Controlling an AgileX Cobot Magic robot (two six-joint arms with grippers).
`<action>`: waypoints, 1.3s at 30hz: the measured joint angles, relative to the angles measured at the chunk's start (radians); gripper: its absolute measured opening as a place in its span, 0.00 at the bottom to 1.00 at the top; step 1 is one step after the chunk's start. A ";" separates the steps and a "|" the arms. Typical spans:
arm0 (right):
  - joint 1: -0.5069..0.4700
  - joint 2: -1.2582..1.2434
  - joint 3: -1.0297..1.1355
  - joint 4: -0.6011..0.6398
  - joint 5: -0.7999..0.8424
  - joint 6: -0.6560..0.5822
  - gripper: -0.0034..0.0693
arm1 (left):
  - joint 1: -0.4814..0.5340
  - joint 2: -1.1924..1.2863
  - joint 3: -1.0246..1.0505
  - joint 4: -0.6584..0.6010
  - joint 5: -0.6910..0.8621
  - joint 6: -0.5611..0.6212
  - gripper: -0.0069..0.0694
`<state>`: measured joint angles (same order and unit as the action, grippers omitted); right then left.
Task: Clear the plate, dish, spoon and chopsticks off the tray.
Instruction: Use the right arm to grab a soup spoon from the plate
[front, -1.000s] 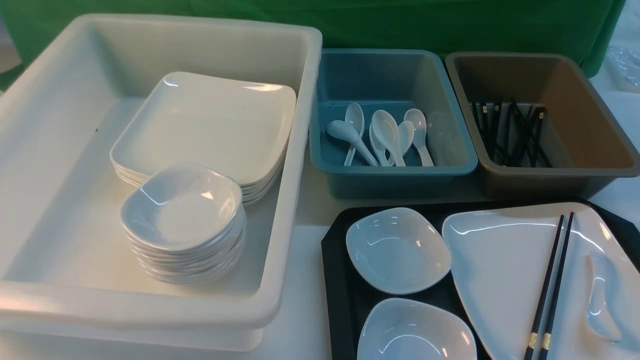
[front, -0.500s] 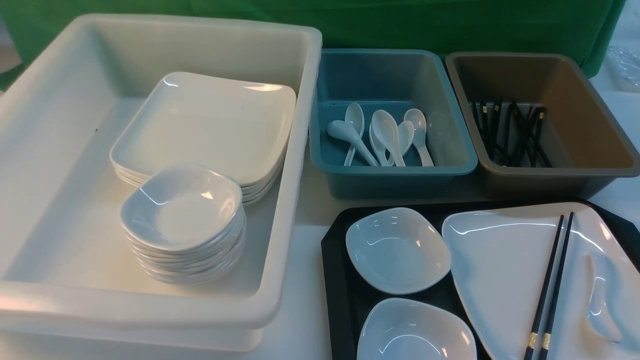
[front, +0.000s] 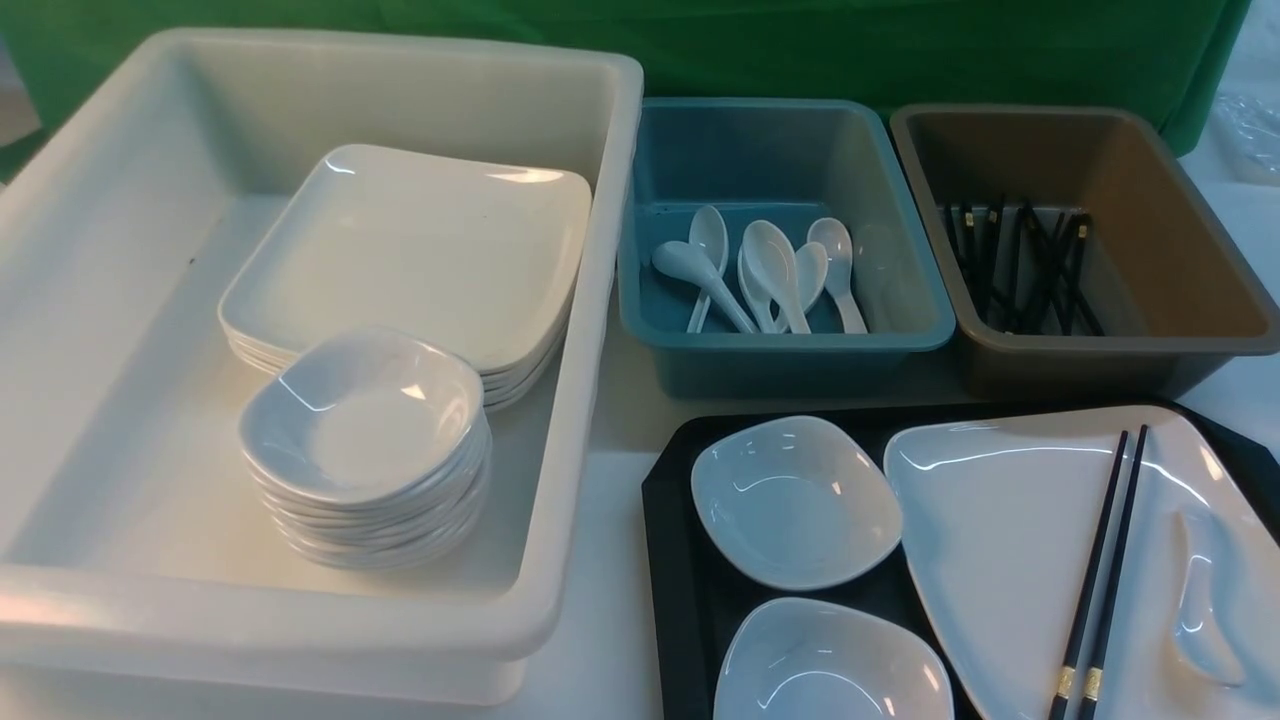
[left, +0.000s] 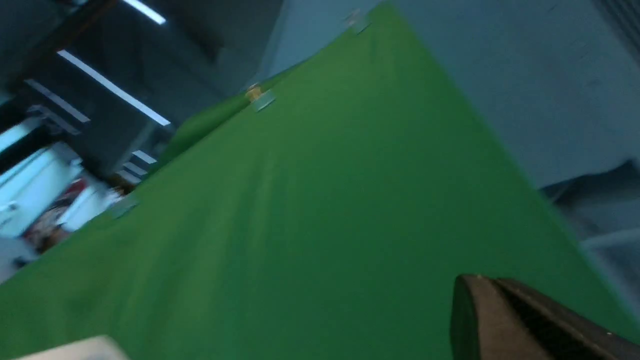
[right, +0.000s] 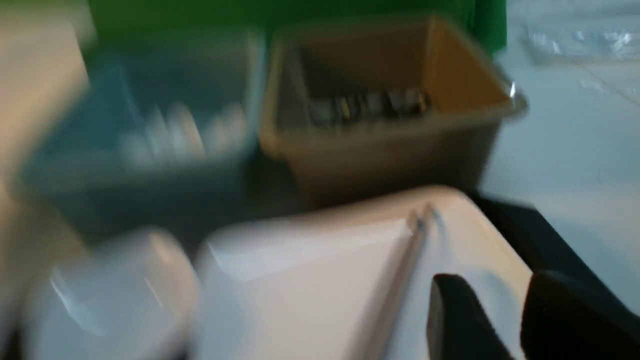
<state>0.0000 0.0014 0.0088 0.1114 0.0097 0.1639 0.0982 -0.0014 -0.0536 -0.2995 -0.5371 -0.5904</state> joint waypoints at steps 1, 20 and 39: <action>0.001 0.000 0.000 0.021 -0.062 0.080 0.38 | 0.000 0.009 -0.049 0.051 0.003 -0.038 0.12; 0.000 0.106 -0.306 0.051 0.128 0.144 0.21 | -0.093 0.870 -0.934 0.121 1.331 0.602 0.12; 0.000 1.093 -0.959 0.046 1.029 -0.287 0.08 | -0.729 1.345 -1.095 -0.054 1.379 0.913 0.12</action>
<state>0.0000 1.0946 -0.9505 0.1577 1.0382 -0.1232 -0.6306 1.3435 -1.1482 -0.3538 0.8422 0.3224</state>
